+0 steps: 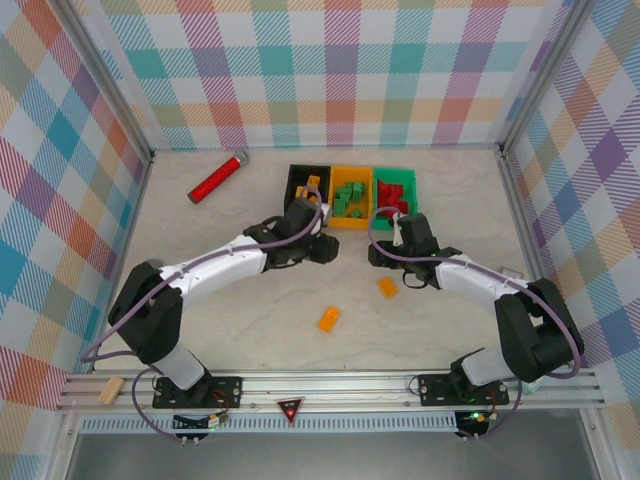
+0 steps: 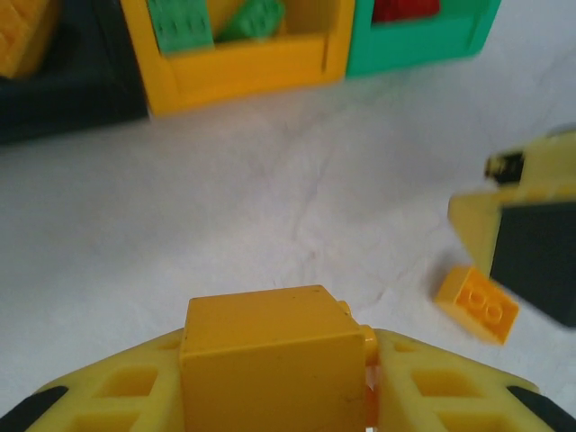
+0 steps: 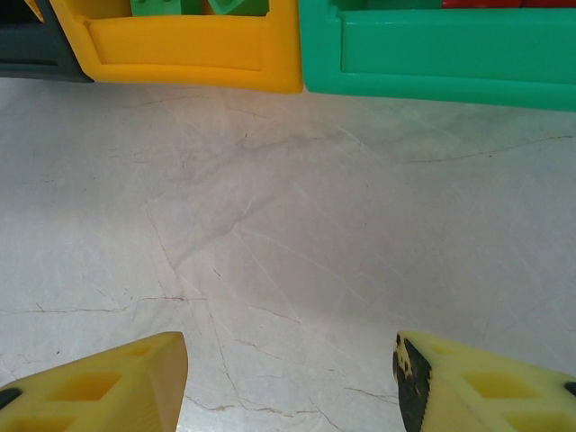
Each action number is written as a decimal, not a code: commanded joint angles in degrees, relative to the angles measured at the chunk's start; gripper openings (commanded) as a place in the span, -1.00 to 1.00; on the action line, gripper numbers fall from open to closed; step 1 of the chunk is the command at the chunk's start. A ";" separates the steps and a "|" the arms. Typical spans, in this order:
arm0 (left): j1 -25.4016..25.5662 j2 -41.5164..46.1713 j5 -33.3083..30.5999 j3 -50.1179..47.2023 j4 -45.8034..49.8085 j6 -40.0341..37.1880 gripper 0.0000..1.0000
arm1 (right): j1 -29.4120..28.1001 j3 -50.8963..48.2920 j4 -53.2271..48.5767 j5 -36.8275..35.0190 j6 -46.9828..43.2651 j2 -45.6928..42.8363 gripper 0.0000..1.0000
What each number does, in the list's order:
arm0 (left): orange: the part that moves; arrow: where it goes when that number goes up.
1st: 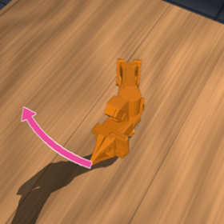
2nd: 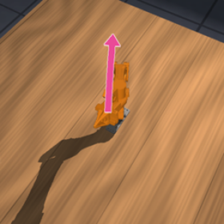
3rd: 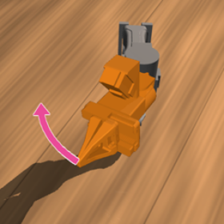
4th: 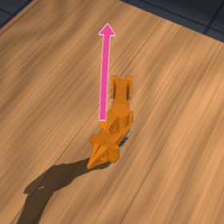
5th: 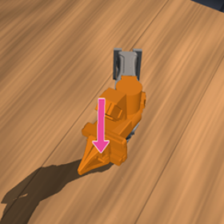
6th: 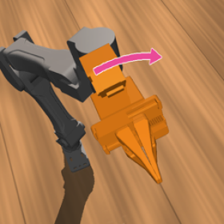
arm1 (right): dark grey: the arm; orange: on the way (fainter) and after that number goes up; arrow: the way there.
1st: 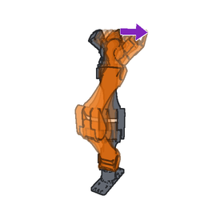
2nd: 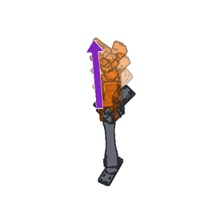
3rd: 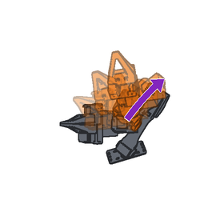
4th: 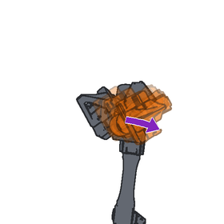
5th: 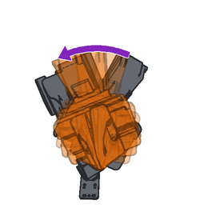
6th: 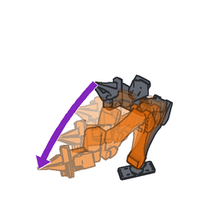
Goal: Sort the legos into containers by color
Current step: Place the lego in the container.
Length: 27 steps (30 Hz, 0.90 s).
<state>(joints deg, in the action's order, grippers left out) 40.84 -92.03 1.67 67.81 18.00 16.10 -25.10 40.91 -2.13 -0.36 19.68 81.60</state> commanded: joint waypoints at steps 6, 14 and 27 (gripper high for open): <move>-9.20 -5.95 7.41 11.61 0.29 -1.01 -0.92 | -0.30 0.16 1.32 1.20 0.97 0.05 0.26; -16.80 -20.38 13.24 24.84 -0.11 2.80 -0.72 | -0.29 0.56 1.16 1.02 0.86 0.82 0.26; -16.17 -15.61 11.39 15.44 -6.37 7.48 0.55 | -0.30 1.02 0.79 1.71 1.31 1.35 0.26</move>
<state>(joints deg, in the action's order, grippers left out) 22.87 -113.71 13.39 86.91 13.65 23.16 -25.10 40.93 -2.15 -0.03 20.18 82.08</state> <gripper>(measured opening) 0.774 0.630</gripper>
